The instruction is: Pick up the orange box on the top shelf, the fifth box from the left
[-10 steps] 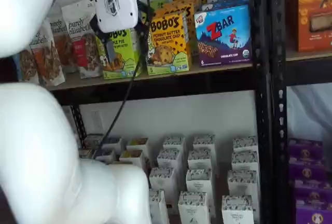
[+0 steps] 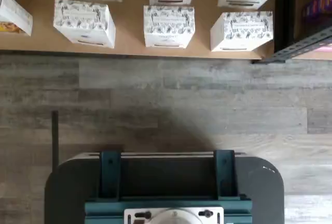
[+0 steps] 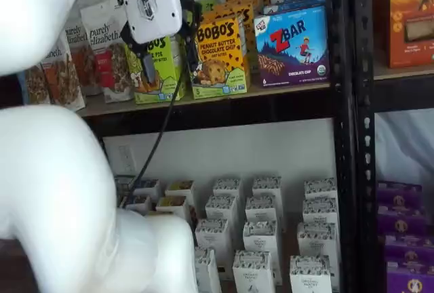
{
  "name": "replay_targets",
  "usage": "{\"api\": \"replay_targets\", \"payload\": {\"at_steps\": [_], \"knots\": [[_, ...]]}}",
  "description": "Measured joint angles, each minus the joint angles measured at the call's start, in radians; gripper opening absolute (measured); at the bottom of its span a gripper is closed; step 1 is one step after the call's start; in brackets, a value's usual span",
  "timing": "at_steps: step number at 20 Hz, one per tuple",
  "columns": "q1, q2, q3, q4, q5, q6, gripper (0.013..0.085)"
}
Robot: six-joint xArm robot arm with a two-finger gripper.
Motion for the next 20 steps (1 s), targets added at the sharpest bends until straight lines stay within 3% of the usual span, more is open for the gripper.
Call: {"api": "replay_targets", "payload": {"at_steps": [14,20], "knots": [[-0.009,0.078,-0.036,-0.004,-0.123,-0.002,0.0850],[-0.056,0.109,-0.054,0.024,-0.166,-0.038,0.0850]]}}
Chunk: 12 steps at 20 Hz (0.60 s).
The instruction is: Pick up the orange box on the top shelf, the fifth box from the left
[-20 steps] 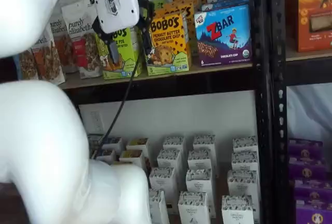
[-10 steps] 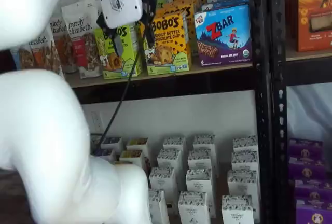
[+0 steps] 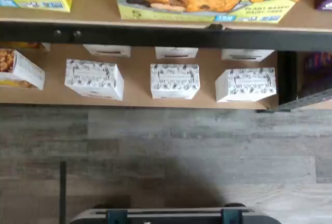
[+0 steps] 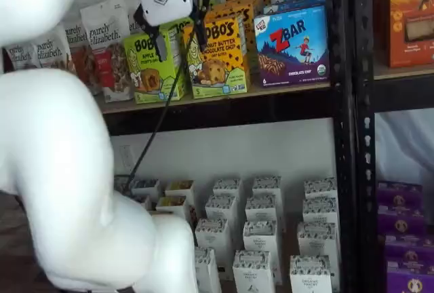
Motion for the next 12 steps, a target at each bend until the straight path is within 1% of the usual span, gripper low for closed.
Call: {"api": "replay_targets", "payload": {"at_steps": [4,8,12], "knots": [[-0.021,0.024,-0.014,-0.002,-0.023,-0.021,0.0850],[-0.009,0.064,-0.039,-0.030,-0.038,-0.016,0.0850],[-0.008,0.106,-0.061,-0.028,-0.068,-0.012,0.0850]]}}
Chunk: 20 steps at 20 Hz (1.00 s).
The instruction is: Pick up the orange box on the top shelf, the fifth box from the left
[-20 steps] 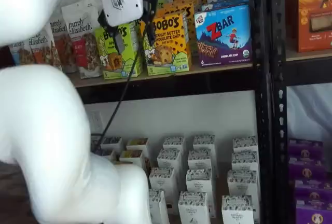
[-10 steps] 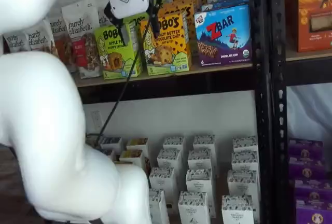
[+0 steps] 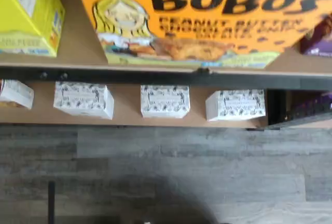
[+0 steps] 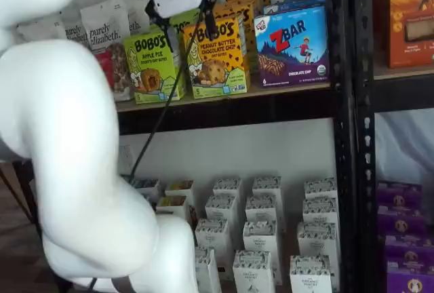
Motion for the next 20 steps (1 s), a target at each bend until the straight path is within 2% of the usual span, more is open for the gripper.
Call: {"api": "replay_targets", "payload": {"at_steps": [5,10,20], "knots": [[-0.013,0.061,-0.035,0.021,-0.044,-0.007,0.0850],[-0.044,0.092,-0.063,0.053,-0.083,-0.032,0.0850],[-0.056,0.126,-0.086,0.071,-0.106,-0.042,0.0850]]}}
